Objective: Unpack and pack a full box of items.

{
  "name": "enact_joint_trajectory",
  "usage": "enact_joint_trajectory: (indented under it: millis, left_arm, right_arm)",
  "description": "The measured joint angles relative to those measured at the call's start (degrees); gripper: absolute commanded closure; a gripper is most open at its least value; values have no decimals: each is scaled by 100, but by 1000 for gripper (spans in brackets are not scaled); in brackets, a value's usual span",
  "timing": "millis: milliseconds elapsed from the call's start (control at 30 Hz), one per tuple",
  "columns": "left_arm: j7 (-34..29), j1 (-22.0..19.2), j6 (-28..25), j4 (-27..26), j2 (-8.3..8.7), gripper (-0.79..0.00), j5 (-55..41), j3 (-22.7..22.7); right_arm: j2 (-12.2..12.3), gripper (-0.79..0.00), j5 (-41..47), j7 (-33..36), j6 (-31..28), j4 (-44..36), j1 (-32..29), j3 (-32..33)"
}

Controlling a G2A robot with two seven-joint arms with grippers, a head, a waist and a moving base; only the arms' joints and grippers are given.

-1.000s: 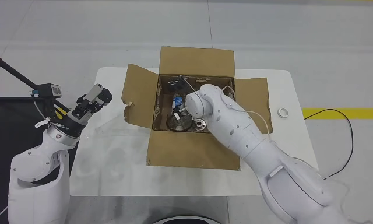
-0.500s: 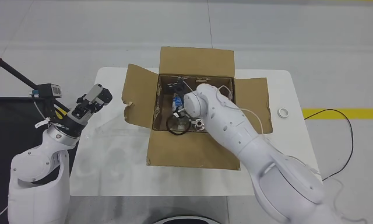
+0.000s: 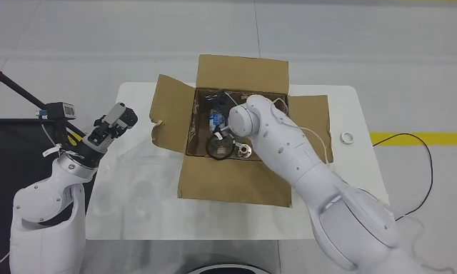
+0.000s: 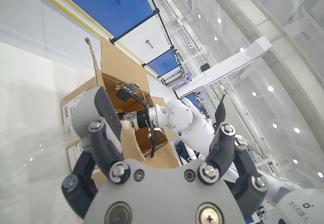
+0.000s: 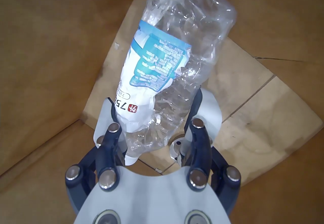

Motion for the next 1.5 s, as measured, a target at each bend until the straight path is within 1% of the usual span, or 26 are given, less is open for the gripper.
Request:
enact_joint_trajectory:
  millis: [133,333,567,667,767,1000,1167,1500]
  left_arm:
    - [0,0,0,0,0,-785,0,0]
    - [0,0,0,0,0,-785,0,0]
    - [0,0,0,0,0,-785,0,0]
    - [0,0,0,0,0,-785,0,0]
    - [0,0,0,0,0,-785,0,0]
    - [0,0,0,0,0,-785,0,0]
    - [0,0,0,0,0,-785,0,0]
    - [0,0,0,0,0,-785,0,0]
  right_arm:
    - [157,0,-110,174,-96,-362,-107,198]
    - [488,0,-421,493,-139,-1311,-470,616]
    - [963,0,-935,1005,-283,-3031,-1290,1363]
    - [1128,0,-1097,1181,-410,-3753,-1675,1697]
    - [1253,0,-1238,1218,-529,-4352,-2017,1986]
    - [1441,0,-1336,924,-925,-5376,-2591,2533]
    - [1559,0,-1345,949,-1104,-6136,-2892,2945]
    - [1773,0,-1869,1359,-738,-7825,-3539,3822]
